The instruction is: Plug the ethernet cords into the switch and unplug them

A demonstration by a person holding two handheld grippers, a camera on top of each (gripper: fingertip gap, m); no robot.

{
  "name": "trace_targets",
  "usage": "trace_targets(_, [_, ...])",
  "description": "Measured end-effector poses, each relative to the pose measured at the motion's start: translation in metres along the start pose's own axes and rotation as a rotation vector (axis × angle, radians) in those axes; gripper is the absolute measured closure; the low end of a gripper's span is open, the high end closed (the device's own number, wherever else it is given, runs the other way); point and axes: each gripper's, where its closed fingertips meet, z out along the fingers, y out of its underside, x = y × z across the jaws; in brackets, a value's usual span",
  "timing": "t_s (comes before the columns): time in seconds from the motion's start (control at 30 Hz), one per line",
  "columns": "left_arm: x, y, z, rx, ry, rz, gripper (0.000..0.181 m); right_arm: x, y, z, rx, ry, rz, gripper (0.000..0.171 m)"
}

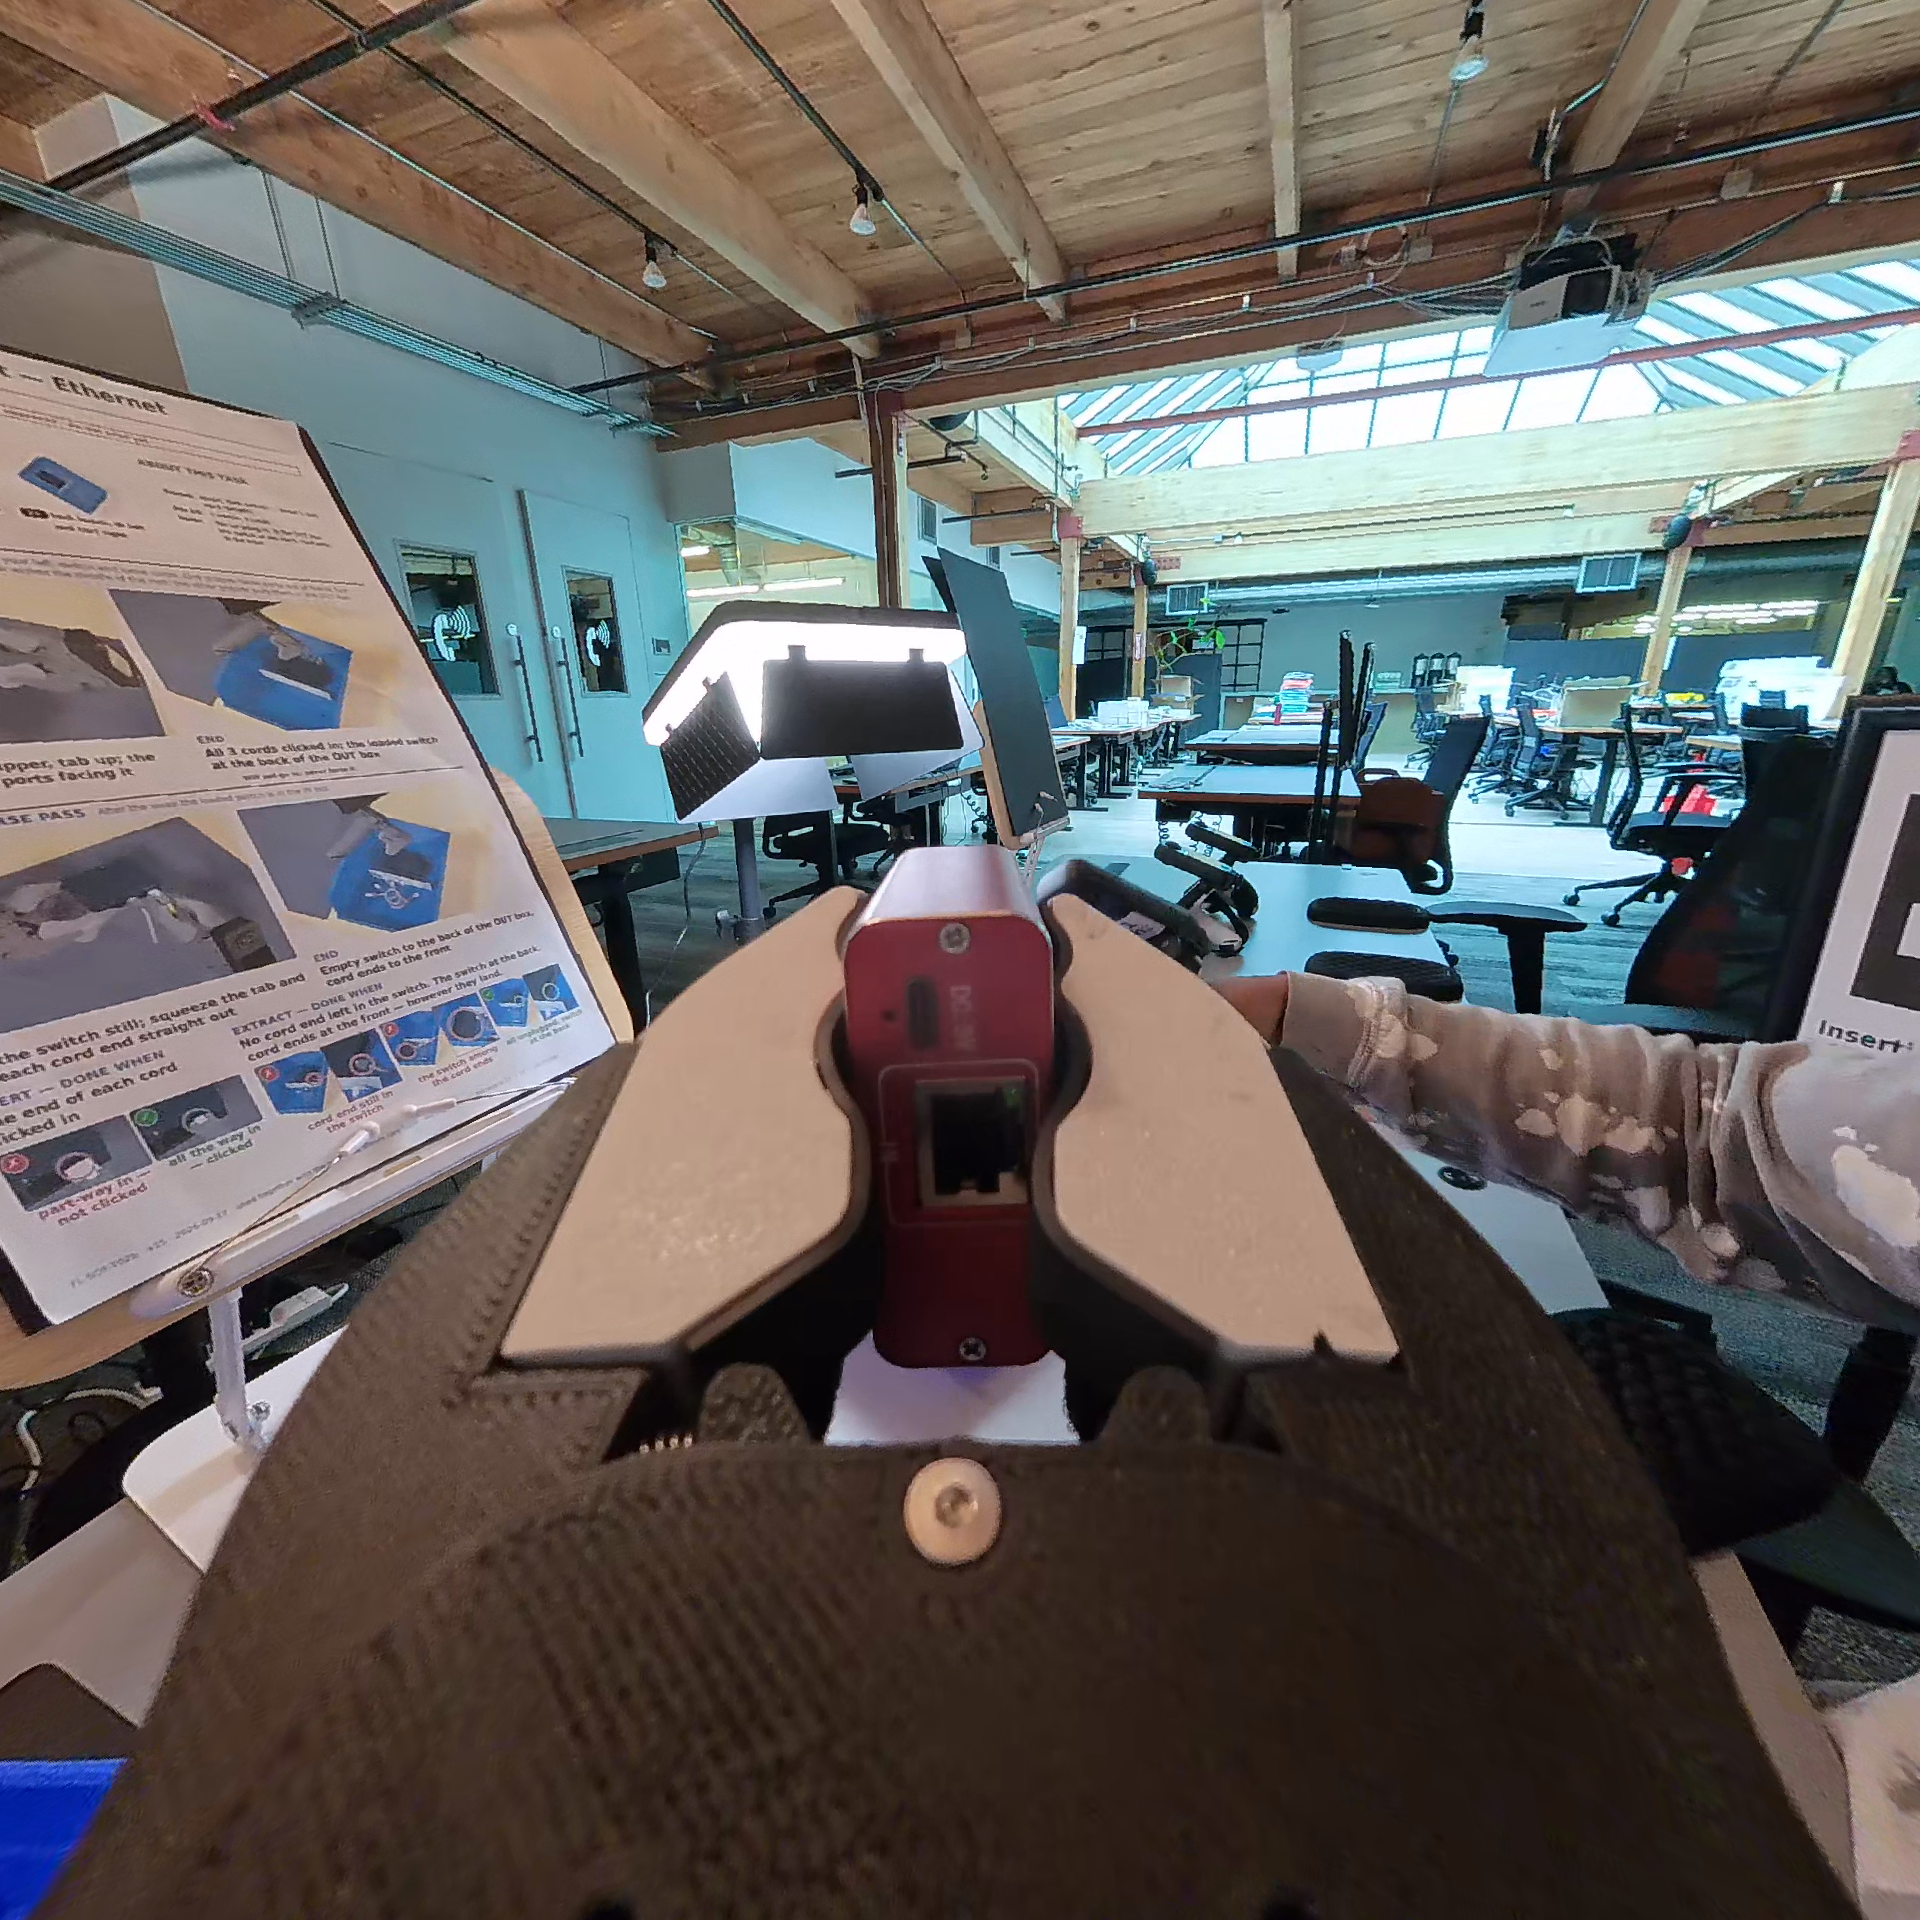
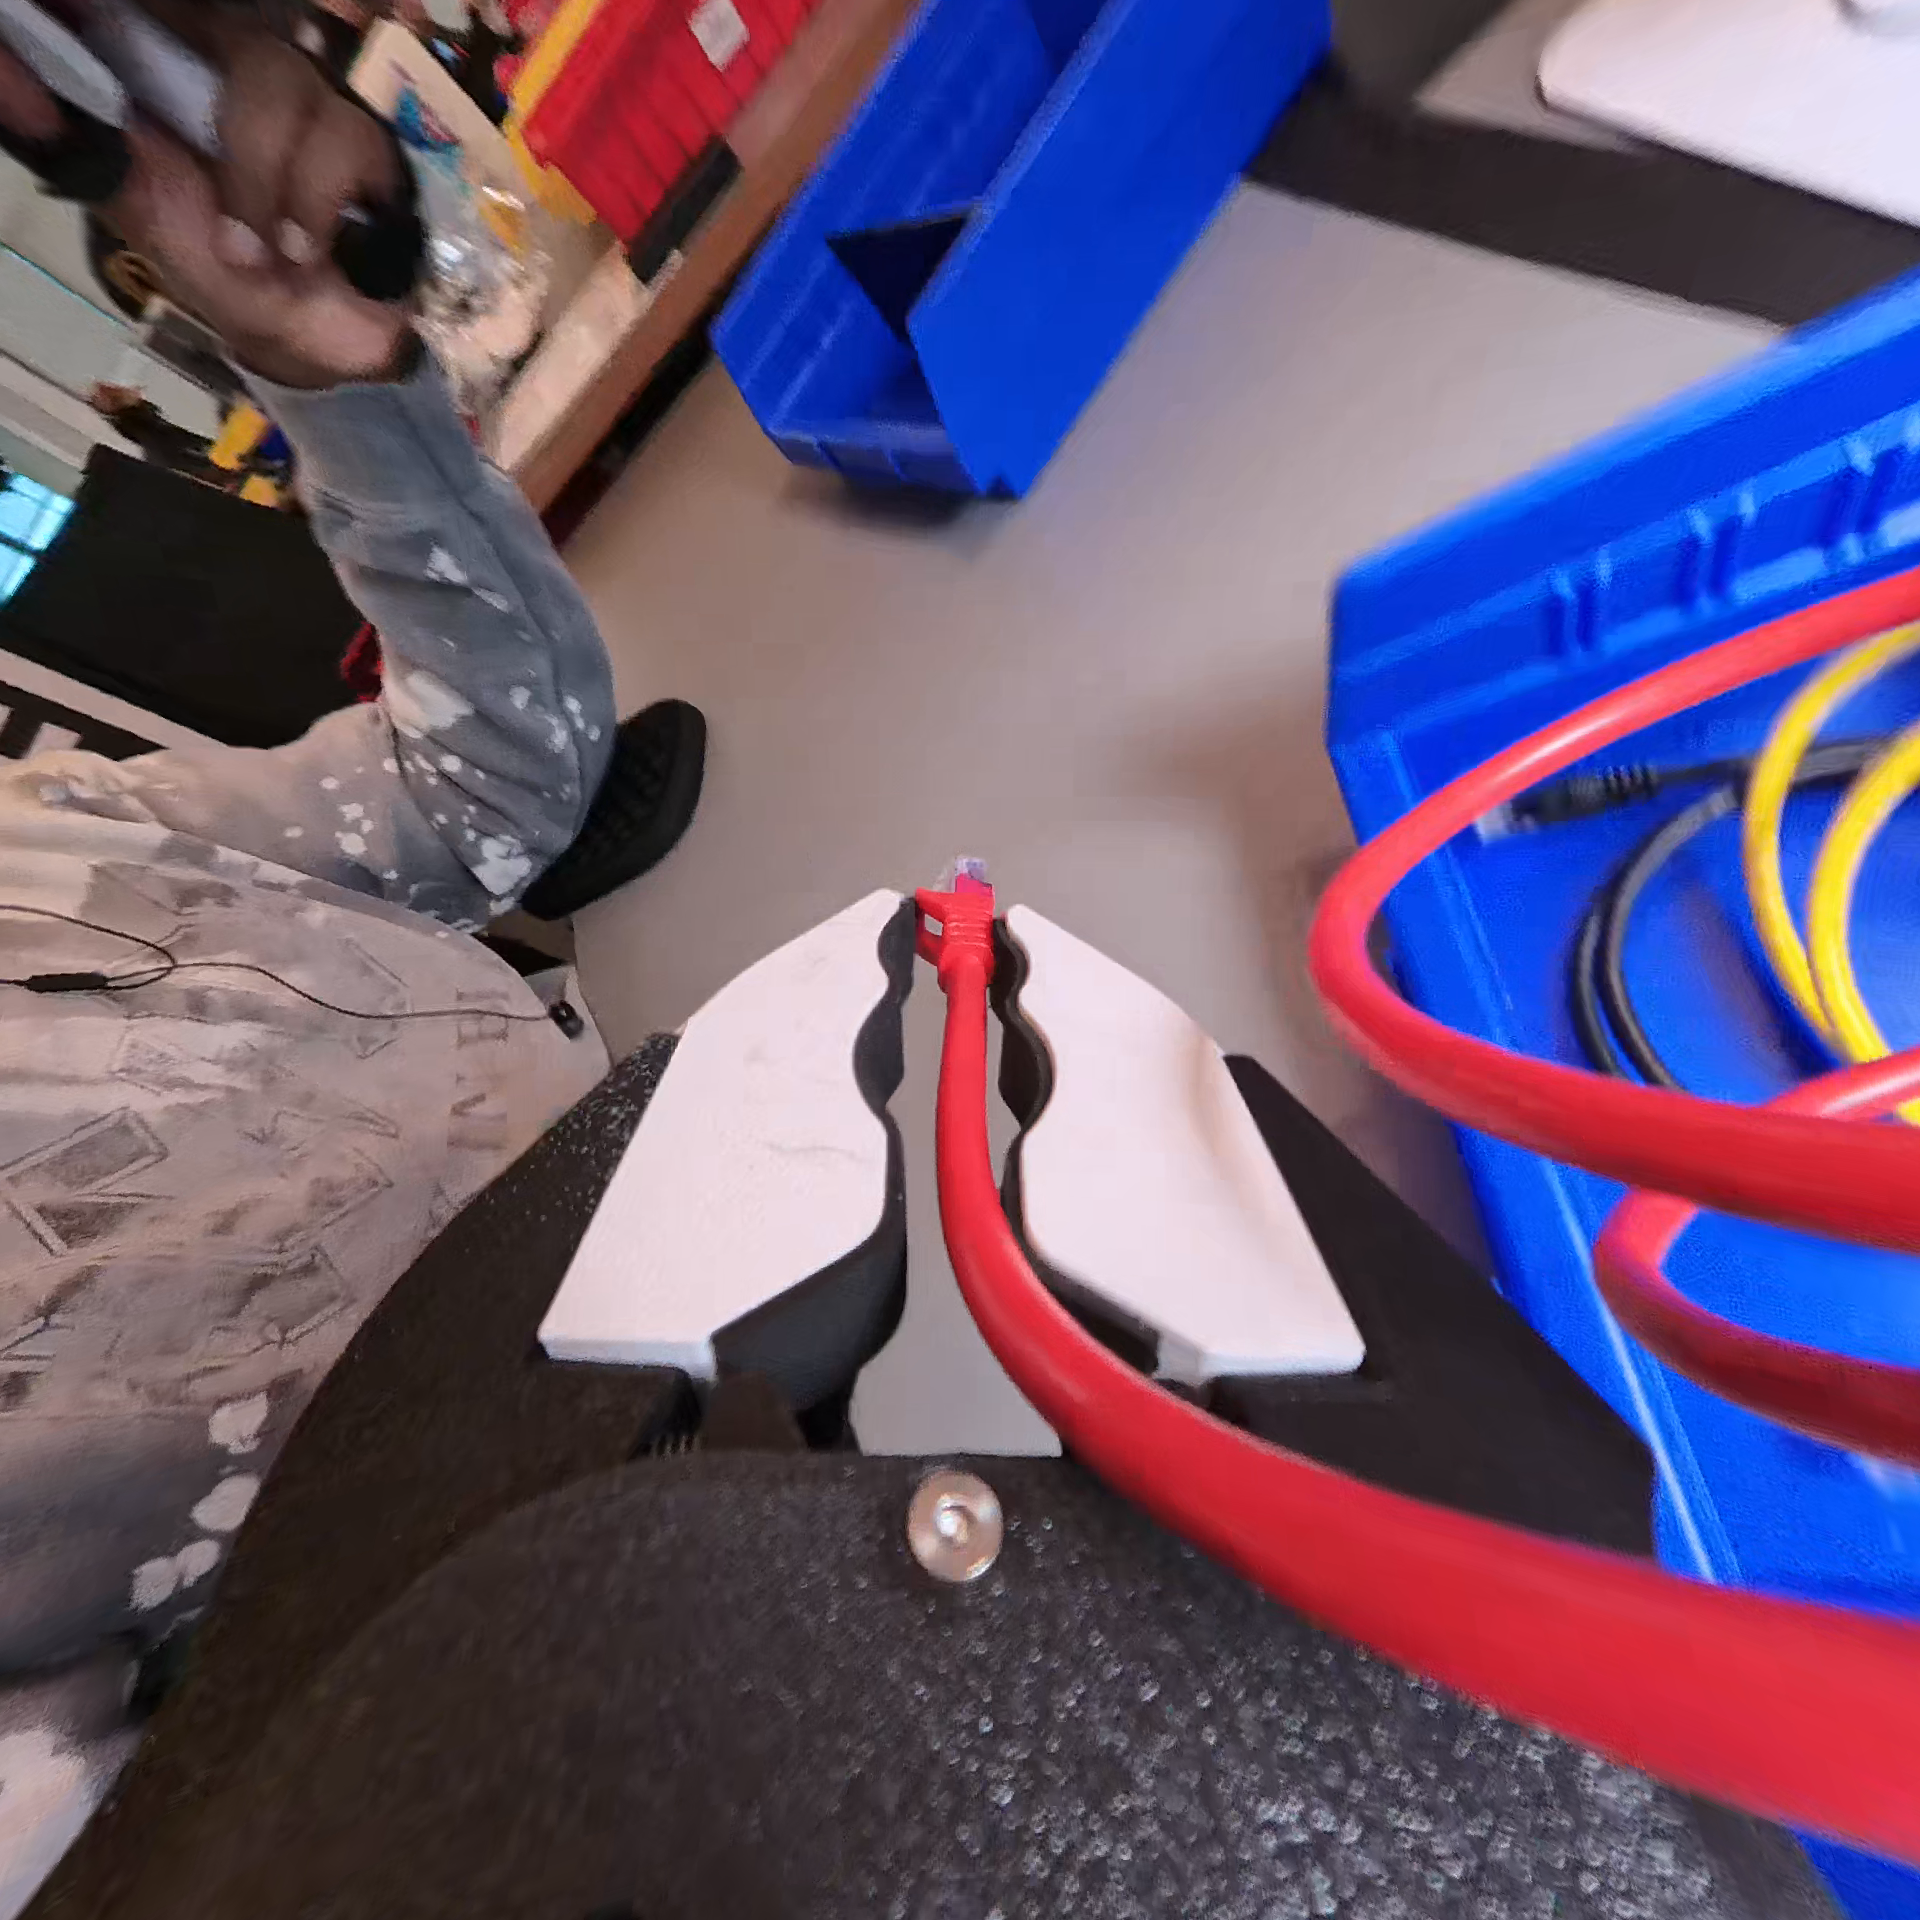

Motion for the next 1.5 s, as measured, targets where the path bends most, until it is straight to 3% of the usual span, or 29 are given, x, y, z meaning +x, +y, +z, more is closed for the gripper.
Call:
trace_targets(0.2, [0.0,0.003,0.002,-0.01,-0.001,-0.004,0.151,0.033,0.04,-0.017,-0.274,0.152,0.111,0.158])
trace_targets(0.33, [0.0,0.007,0.004,-0.025,-0.001,-0.003,0.151,0.043,0.054,-0.039,-0.477,0.287,0.089,0.157])
trace_targets(0.5, [-0.002,0.009,0.005,-0.034,-0.007,0.001,0.151,0.036,0.063,-0.071,-0.673,0.339,-0.003,0.158])
trace_targets(0.6, [-0.003,0.01,0.005,-0.034,-0.005,-0.008,0.152,0.039,0.047,-0.085,-0.641,0.419,-0.058,0.158])
trace_targets(0.83, [-0.001,0.015,0.01,-0.05,-0.001,-0.006,0.152,0.04,-0.012,-0.102,-0.386,0.543,-0.171,0.159])
trace_targets(1.13, [-0.001,0.023,0.016,-0.072,0.005,-0.017,0.152,0.049,-0.074,-0.13,-0.159,0.643,-0.118,0.16])
trace_targets(1.3, [-0.001,0.026,0.018,-0.08,0.006,-0.018,0.152,0.084,-0.08,-0.125,-0.161,0.715,-0.023,0.16])
trace_targets(1.5, [-0.004,0.029,0.017,-0.091,0.001,-0.019,0.152,0.149,-0.056,-0.106,-0.311,0.868,-0.031,0.159])
